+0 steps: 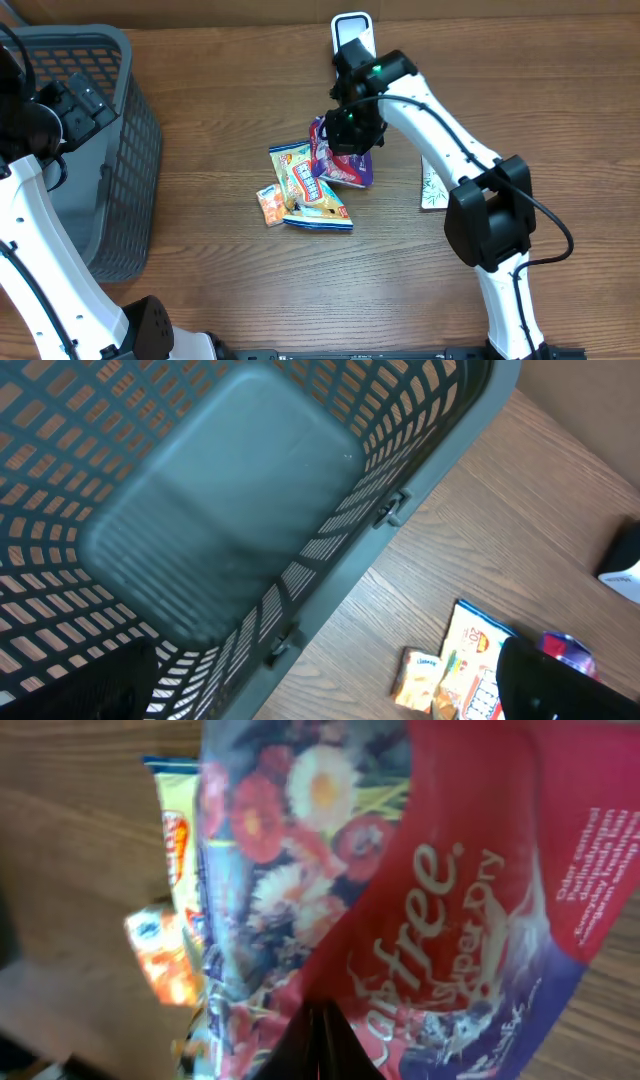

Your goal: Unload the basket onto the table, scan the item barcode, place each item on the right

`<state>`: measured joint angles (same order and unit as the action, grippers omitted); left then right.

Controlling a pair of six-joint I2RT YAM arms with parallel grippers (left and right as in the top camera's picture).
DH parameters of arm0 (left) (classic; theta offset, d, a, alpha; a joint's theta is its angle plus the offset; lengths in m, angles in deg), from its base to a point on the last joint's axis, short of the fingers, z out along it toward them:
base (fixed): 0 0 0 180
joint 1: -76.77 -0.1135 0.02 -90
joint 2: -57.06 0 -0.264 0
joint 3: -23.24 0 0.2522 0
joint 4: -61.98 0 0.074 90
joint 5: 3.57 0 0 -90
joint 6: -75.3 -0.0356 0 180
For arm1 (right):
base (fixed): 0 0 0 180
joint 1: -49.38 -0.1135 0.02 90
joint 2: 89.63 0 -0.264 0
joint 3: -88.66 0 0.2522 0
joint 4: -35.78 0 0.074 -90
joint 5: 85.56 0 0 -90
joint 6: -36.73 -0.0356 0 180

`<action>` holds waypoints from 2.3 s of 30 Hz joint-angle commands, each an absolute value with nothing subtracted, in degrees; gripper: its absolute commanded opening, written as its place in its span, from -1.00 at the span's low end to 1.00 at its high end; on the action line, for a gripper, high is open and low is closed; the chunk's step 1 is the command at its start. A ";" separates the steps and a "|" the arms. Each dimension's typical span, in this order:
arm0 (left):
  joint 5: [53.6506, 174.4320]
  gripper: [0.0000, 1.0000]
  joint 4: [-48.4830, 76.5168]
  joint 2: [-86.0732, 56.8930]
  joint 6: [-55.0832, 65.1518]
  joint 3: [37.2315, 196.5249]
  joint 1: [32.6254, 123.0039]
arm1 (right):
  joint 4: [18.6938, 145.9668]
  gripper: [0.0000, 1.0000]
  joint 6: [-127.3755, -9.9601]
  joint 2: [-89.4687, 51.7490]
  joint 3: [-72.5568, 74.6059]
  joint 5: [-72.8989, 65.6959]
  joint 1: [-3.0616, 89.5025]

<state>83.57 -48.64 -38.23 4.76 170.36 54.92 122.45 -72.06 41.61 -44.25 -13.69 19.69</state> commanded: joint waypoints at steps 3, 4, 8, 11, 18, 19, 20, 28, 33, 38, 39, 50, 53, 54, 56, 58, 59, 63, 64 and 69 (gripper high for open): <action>83.03 1.00 -48.57 -38.51 3.91 169.99 54.94 | 121.03 -0.93 -79.14 39.42 -37.56 4.56 20.57; 83.03 1.00 -48.57 -38.51 3.91 169.99 54.94 | 121.90 -0.92 -79.22 39.42 -37.56 6.77 21.05; 83.03 0.99 -48.57 -38.51 3.91 169.99 54.94 | 127.43 -0.93 -79.01 39.09 -40.41 11.14 23.47; 83.03 0.99 -48.57 -38.51 3.91 169.99 54.94 | 132.98 -0.89 -78.28 38.53 -46.15 11.23 24.30; 83.03 0.99 -48.57 -38.51 3.91 169.99 54.94 | 137.16 0.45 -71.23 38.42 -52.86 11.05 25.42; 83.03 0.99 -48.57 -38.51 3.91 169.99 54.94 | 136.46 0.57 -70.26 38.44 -51.99 10.99 26.05; 83.03 1.00 -48.57 -38.51 3.91 169.99 54.94 | 135.56 0.62 -68.08 38.44 -50.53 10.20 26.86; 83.03 0.99 -48.57 -38.51 3.91 169.99 54.94 | 127.17 0.57 -57.50 38.46 -40.16 -0.84 28.70; 83.03 0.99 -48.57 -38.51 3.91 169.99 54.94 | 117.42 0.39 -57.96 38.46 -30.92 -0.55 27.25; 83.03 0.99 -48.57 -38.51 3.91 169.99 54.94 | 112.98 -0.21 -63.40 38.46 -25.85 3.51 27.23; 83.03 1.00 -48.57 -38.51 3.91 169.99 54.94 | 112.98 -0.25 -63.60 38.46 -25.87 3.45 27.21; 83.03 1.00 -48.57 -38.51 3.91 169.99 54.94 | 125.31 0.74 -61.21 38.29 -40.25 3.49 29.70; 83.03 1.00 -48.57 -38.51 3.91 169.99 54.94 | 124.37 0.76 -57.67 38.53 -36.93 -0.20 32.37; 83.03 1.00 -48.57 -38.51 3.91 169.99 54.94 | 123.94 0.76 -57.70 38.53 -35.86 -0.20 32.70; 83.03 1.00 -48.57 -38.51 3.91 169.99 54.94 | 121.79 0.73 -57.65 38.53 -32.58 -1.60 33.40; 83.03 0.99 -48.57 -38.51 3.91 169.99 54.94 | 120.07 0.66 -57.26 38.53 -30.26 -5.60 33.48; 83.03 1.00 -48.57 -38.51 3.91 169.99 54.94 | 119.63 0.66 -57.28 38.53 -29.96 -6.34 33.48; 83.03 1.00 -48.57 -38.51 3.91 169.99 54.94 | 118.62 0.64 -57.35 38.53 -29.67 -7.31 33.22; 83.03 1.00 -48.57 -38.51 3.91 169.99 54.94 | 118.58 0.58 -57.74 38.53 -29.67 -7.26 33.09; 83.03 1.00 -48.57 -38.51 3.91 169.99 54.94 | 119.30 0.47 -57.83 38.50 -30.02 -8.53 33.16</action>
<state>83.57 -48.66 -38.23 4.76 170.36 54.92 118.80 -57.80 38.31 -30.46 -6.93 33.48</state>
